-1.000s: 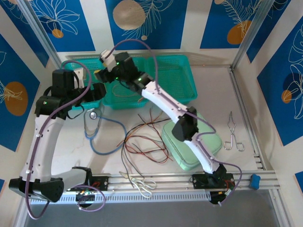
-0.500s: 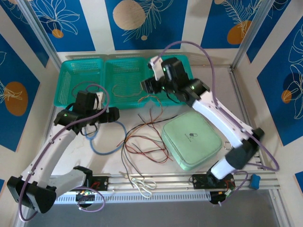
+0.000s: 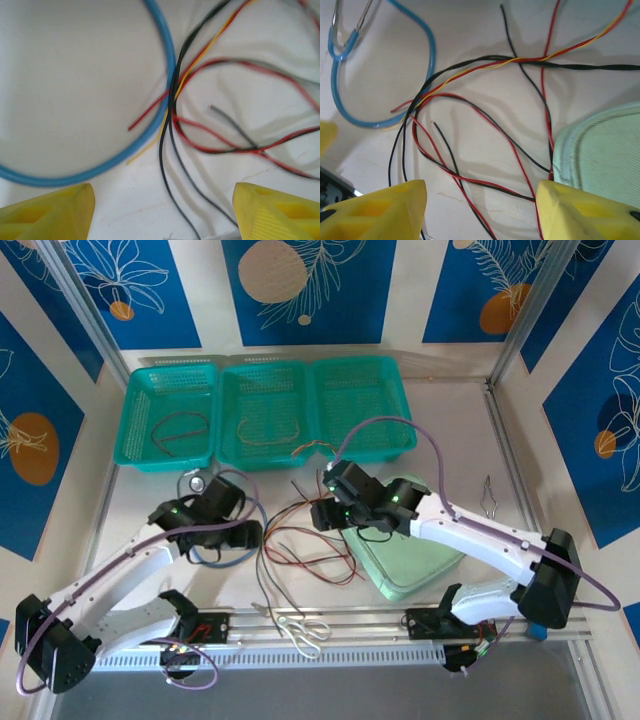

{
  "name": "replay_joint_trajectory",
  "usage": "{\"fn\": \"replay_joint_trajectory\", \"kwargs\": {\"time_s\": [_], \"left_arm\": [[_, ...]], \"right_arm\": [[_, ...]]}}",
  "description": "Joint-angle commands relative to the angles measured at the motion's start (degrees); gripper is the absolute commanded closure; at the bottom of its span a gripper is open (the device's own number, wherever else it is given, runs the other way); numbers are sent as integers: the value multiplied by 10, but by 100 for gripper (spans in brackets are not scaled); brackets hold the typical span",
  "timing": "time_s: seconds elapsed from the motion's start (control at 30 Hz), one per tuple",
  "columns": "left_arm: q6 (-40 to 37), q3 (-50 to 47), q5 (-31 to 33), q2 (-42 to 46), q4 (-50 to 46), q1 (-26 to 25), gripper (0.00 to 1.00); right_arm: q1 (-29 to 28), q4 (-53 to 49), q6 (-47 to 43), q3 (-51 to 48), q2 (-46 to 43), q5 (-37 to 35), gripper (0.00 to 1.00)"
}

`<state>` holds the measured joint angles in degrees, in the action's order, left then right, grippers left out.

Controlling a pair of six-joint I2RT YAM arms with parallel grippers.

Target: Untangle the cables

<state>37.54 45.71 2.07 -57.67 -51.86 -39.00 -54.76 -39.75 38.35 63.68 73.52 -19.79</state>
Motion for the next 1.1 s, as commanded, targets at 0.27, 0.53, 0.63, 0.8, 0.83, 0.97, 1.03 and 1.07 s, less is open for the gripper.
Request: {"fn": "replay_joint_trajectory", "kwargs": {"time_s": [0.27, 0.53, 0.63, 0.8, 0.83, 0.97, 1.03, 1.07], "left_arm": [[156, -97, -18, -81, 106, -98, 33], [191, -82, 1, -120, 112, -123, 36], [186, -78, -5, -127, 96, -121, 43], [176, -62, -29, -150, 115, -112, 42], [173, -53, -36, -164, 110, -111, 42], [168, -22, -51, -205, 81, -110, 42], [170, -27, -46, -209, 68, -111, 38], [172, -33, -50, -209, 63, -111, 38]], "right_arm": [[105, 59, 6, -86, -118, 85, 40], [149, 56, -21, -93, -131, 136, 40], [159, 60, -20, -93, -140, 145, 40], [176, 39, -25, -79, -156, 158, 40], [180, 34, -26, -76, -161, 159, 40], [208, 16, -30, -61, -167, 191, 40], [219, 4, -38, -53, -169, 196, 40], [225, 4, -42, -50, -169, 201, 40]]}}
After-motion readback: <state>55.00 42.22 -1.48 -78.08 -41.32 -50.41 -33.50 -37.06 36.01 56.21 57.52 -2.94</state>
